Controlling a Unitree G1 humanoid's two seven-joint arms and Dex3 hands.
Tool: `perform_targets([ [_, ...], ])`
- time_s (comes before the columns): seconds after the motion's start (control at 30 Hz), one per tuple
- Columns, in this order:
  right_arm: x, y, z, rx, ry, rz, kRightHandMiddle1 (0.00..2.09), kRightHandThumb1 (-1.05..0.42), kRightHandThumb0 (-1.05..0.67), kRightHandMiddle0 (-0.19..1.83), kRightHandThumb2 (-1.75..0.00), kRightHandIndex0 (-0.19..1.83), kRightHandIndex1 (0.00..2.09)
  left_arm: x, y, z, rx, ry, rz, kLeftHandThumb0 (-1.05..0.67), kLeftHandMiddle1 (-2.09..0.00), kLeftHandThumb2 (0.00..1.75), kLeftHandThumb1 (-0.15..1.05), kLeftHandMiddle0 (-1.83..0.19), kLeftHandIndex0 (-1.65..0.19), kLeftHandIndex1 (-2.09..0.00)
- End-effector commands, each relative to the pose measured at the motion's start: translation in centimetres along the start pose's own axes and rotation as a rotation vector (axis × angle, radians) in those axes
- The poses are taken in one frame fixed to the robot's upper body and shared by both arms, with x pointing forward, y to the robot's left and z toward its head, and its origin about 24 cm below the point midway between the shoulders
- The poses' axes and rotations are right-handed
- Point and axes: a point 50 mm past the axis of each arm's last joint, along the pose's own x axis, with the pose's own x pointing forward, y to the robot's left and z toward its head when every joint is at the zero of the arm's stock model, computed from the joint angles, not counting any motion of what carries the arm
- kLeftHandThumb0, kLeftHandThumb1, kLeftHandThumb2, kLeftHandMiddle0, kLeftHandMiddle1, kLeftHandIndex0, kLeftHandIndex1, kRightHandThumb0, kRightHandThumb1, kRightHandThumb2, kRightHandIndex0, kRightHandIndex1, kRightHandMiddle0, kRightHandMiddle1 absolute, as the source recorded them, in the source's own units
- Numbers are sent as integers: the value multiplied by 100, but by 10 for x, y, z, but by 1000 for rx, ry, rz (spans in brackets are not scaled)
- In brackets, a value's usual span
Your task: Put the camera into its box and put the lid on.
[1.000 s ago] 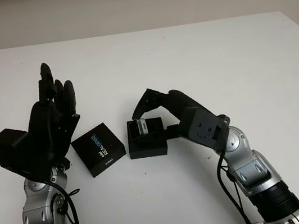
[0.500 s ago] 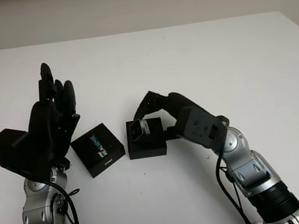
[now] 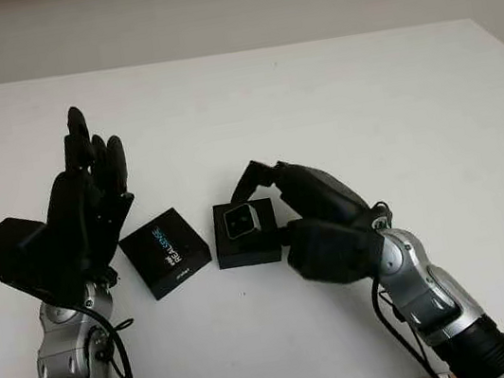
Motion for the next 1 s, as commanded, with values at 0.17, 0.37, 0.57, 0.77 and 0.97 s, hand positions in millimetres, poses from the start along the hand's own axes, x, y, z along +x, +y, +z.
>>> perform_targets([
  [0.17,-11,-5,8,-172,-34,-9,19,-91,-50,18,-5,-3,7,0,2,5,8,-14,-5,-59,0,51,105,19,19,0],
  [0.37,-17,-6,11,-219,-52,-15,13,-92,-50,14,-6,-6,5,0,2,4,8,-12,-2,-59,0,51,105,19,19,0],
  [0.57,-18,-8,13,-231,-67,-36,9,-94,-50,11,-6,-7,5,-1,2,4,8,-14,5,-59,0,51,105,19,19,0],
  [0.77,-22,-11,12,-237,-176,-52,6,-104,-63,8,-35,3,8,-1,1,4,6,-12,4,-60,0,51,105,19,19,0],
  [0.97,-26,-12,2,-220,-255,70,3,-105,-73,0,-52,-2,4,-1,1,4,6,-15,13,-60,0,50,105,19,19,0],
])
